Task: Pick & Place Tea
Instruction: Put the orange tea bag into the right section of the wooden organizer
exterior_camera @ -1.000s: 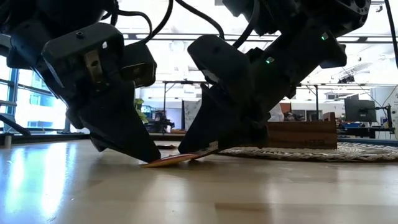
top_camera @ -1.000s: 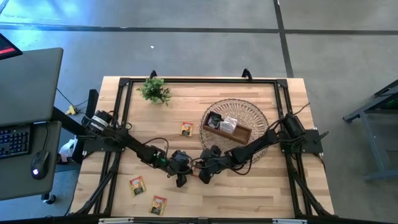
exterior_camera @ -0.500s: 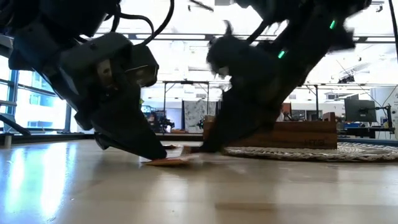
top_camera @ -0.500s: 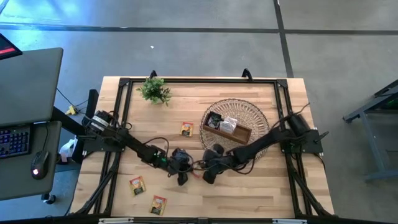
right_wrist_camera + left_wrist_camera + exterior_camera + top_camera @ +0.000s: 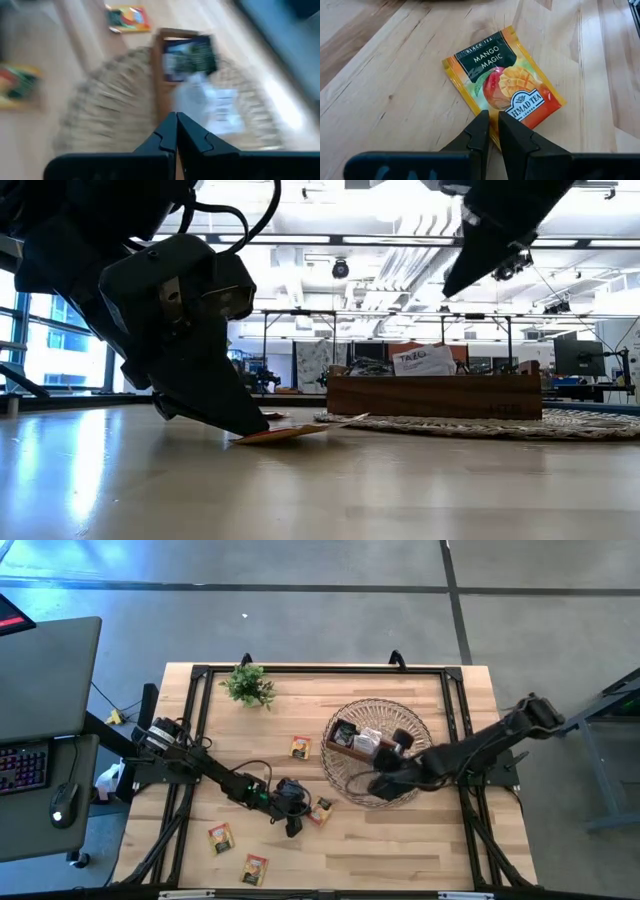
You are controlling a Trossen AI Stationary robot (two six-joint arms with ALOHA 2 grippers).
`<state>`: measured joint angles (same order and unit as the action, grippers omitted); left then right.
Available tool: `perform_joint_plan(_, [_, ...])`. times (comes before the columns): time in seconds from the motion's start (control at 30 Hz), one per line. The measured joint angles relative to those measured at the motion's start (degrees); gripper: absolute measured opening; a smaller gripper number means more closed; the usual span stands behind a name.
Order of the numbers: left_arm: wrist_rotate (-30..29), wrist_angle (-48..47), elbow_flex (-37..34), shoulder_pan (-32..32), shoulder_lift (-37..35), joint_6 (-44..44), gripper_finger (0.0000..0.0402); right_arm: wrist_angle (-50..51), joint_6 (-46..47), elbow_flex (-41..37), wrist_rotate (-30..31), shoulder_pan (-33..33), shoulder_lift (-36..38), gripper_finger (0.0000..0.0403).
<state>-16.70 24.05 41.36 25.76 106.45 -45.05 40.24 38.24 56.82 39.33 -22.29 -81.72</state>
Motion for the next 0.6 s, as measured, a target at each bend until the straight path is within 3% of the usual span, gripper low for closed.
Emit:
perform_joint_plan(0.13, [-0.2, 0.0, 0.0, 0.0, 0.0, 0.0, 0.0044, -23.5, 5.5, -7.7, -7.2, 0.5, -1.1, 0.0003])
perform_joint_plan(0.27, [-0.3, 0.1, 0.0, 0.0, 0.0, 0.0, 0.0044, -53.5, 8.7, -16.7, -13.5, 0.5, -6.8, 0.0007])
perform_joint_plan(0.33, [-0.3, 0.1, 0.0, 0.0, 0.0, 0.0, 0.0044, -63.8, 10.6, -19.2, -16.4, 0.8, -10.3, 0.0015])
perform_joint_plan(0.6, [-0.6, 0.3, 0.0, 0.0, 0.0, -0.2, 0.0044, -68.0, 17.3, -16.9, -22.3, 2.2, -22.3, 0.0091])
